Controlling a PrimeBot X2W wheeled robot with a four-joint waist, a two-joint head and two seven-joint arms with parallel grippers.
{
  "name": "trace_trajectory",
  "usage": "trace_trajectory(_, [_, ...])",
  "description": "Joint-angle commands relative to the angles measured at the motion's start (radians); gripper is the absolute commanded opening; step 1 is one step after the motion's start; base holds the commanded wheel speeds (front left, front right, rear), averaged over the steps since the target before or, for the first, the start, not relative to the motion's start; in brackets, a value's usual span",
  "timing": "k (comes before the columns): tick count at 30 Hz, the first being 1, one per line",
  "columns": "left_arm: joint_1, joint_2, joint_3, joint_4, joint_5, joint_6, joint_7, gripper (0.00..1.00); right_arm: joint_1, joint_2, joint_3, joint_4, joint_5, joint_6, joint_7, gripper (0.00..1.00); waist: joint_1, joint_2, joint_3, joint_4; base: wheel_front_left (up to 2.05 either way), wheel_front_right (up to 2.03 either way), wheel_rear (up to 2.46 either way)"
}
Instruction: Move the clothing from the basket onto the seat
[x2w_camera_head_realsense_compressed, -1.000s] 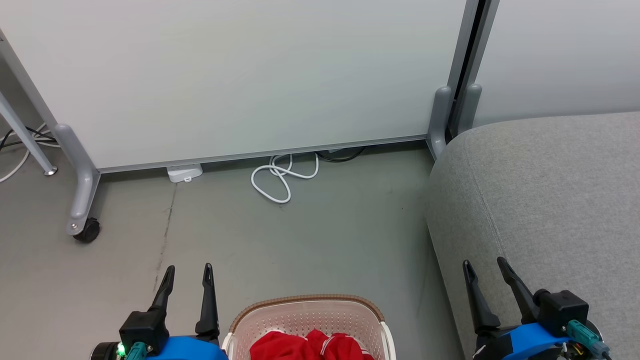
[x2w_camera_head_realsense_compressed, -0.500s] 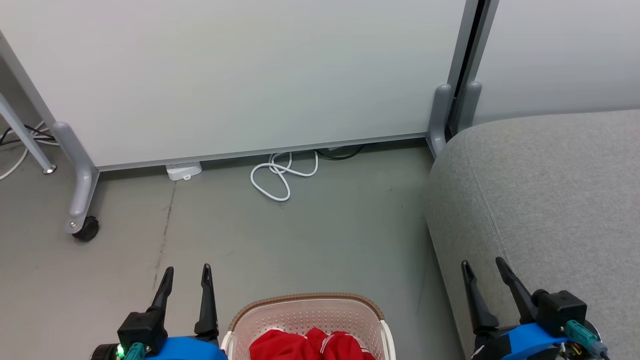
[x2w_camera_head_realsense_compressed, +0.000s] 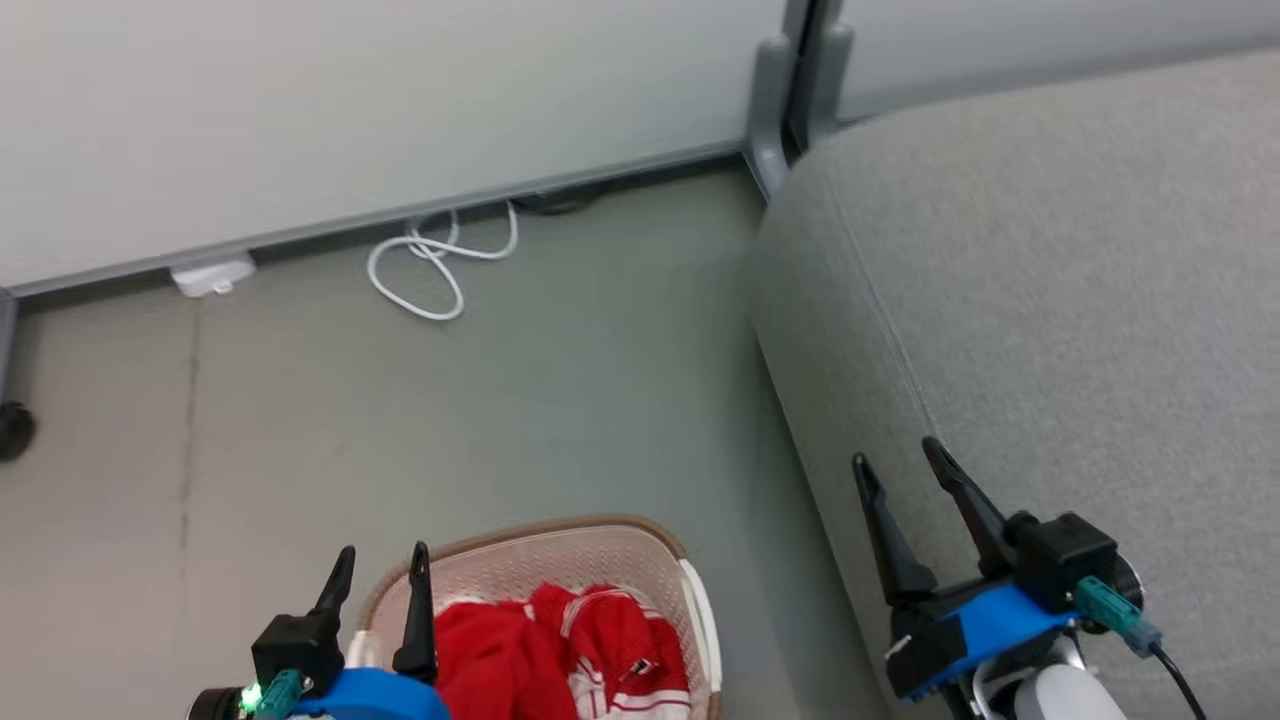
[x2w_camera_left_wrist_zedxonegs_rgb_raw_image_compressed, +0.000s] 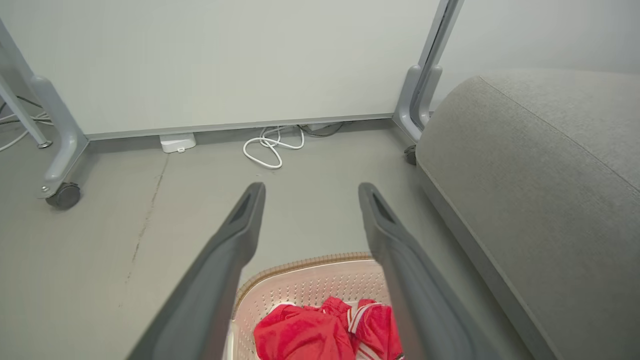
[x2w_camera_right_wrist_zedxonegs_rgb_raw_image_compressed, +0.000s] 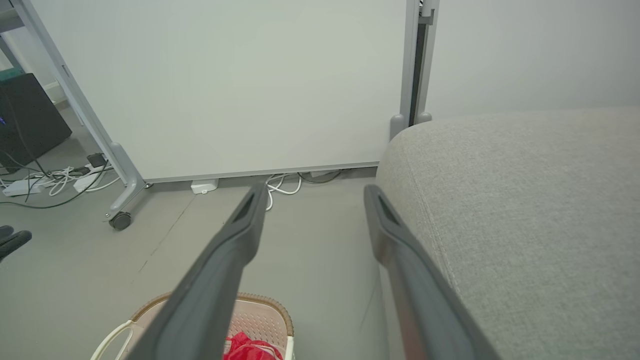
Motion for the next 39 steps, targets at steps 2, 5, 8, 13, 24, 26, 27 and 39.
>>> trace_trajectory(2, [-0.042,0.014,-0.006,0.059,0.004,-0.006,0.012,1.0,-0.042,-0.004,0.035,-0.015,0.006,0.0,-0.008,1.0,-0.0002,0.0,0.056,-0.036,0.0,0.0,0.0])
trace_trajectory(5, [-0.085,0.024,-0.03,0.14,0.009,-0.03,0.055,1.0,-0.071,-0.004,0.068,-0.02,0.015,0.0,-0.015,1.0,-0.0002,0.0,0.108,-0.067,0.0,0.0,0.0])
trace_trajectory(8, [-0.136,0.042,-0.051,0.224,0.012,-0.054,0.101,1.0,-0.097,-0.004,0.103,-0.015,0.029,0.0,-0.024,1.0,-0.0002,0.0,0.157,-0.097,0.0,0.0,0.0])
trace_trajectory(13, [-0.231,0.073,-0.087,0.353,0.018,-0.08,0.147,1.0,-0.144,-0.004,0.152,-0.016,0.047,0.0,-0.038,1.0,-0.0002,0.0,0.252,-0.147,0.0,0.0,0.0])
trace_trajectory(24, [-0.403,0.148,-0.138,0.543,0.024,-0.098,0.227,1.0,-0.234,-0.004,0.212,-0.044,0.098,0.0,-0.058,1.0,-0.0002,0.0,0.431,-0.22,0.0,0.0,0.0])
trace_trajectory(26, [-0.427,0.154,-0.139,0.572,0.015,-0.1,0.24,1.0,-0.247,-0.004,0.218,-0.047,0.108,0.0,-0.058,1.0,-0.0002,0.0,0.456,-0.228,0.0,0.0,0.0])
trace_trajectory(27, [-0.44,0.158,-0.137,0.584,0.011,-0.1,0.246,1.0,-0.254,-0.004,0.22,-0.052,0.116,0.0,-0.058,1.0,-0.0002,0.0,0.468,-0.232,0.0,0.0,0.0])
trace_trajectory(39, [-0.551,0.204,-0.11,0.701,-0.027,-0.079,0.296,1.0,-0.287,-0.004,0.216,-0.126,0.159,0.0,-0.059,1.0,-0.0002,0.0,0.596,-0.282,0.0,0.0,0.0])
